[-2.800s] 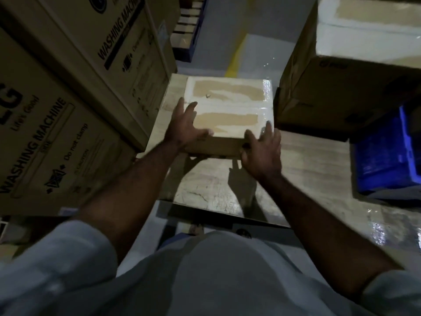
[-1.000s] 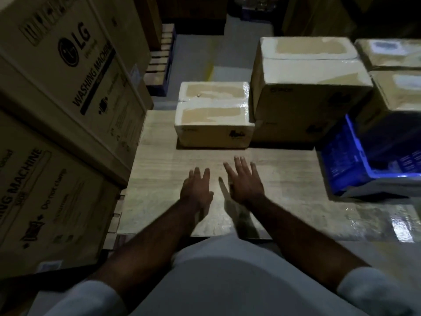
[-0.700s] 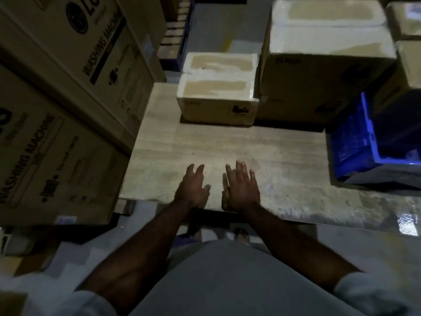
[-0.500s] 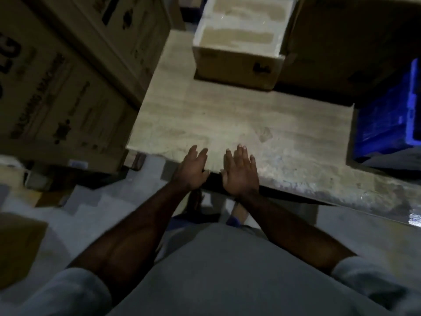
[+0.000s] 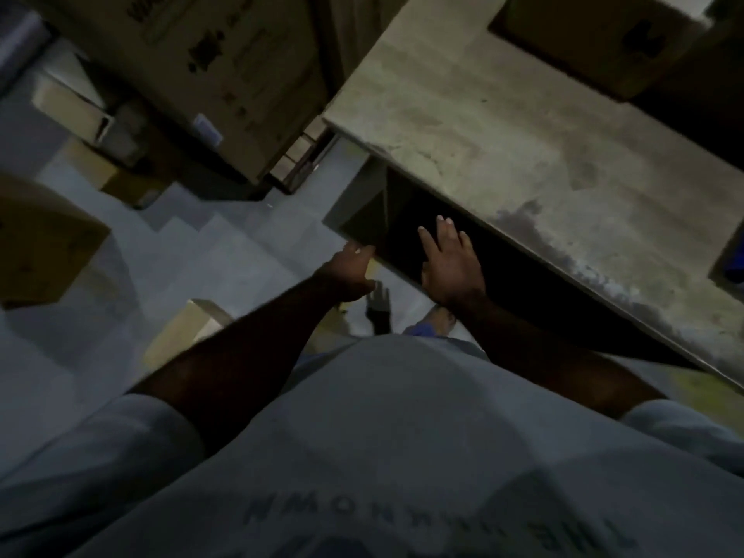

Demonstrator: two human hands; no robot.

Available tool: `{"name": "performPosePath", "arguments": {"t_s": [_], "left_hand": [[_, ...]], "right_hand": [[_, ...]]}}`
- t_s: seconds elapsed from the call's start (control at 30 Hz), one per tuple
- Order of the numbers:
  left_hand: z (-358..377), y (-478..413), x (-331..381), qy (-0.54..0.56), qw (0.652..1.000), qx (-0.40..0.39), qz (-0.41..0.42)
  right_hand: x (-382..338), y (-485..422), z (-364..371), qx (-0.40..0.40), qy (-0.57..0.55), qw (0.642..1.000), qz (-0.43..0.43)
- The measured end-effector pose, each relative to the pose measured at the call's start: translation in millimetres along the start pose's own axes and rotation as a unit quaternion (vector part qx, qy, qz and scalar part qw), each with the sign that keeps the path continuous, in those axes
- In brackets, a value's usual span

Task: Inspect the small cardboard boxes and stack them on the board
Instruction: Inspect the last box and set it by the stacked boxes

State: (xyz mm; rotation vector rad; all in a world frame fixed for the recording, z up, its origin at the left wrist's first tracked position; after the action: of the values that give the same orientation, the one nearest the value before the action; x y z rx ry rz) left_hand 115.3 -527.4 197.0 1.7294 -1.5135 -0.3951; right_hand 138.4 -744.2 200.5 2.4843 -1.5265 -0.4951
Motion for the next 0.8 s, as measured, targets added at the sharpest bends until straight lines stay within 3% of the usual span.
{"name": "performPosePath", "arguments": {"t_s": [0.17,0.4,0.8], "left_hand": [[31.7,56.8,-108.3,0.038,0.999,0.013,-0.008],[84.2,125.5,-258.5,0.13,0.985,0.013,-0.109],[115.3,168.3,-379.6,0.301,0.926,0.073,-0.217]], "right_hand": [[-107.5,16.2,23.2,-0.025,0.009,0.999,-0.029],[-227.2,23.7,60.6,-0.076,0.037,0.986,-0.146],[-371.7,-80.7,76.9,-0.167,0.056,0.947,-0.27]]}}
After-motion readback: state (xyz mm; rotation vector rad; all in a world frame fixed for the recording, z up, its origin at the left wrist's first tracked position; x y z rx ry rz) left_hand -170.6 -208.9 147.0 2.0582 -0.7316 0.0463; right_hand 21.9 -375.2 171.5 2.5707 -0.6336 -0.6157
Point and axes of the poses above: each hand's wrist, its own y-axis away from the middle knuckle, its own z-axis out of the palm, x = y × z, the point moved 1 cm from there along -y, towards the middle knuckle, and after that the axes turned 3 degrees about -z, right-handed, at the moved point
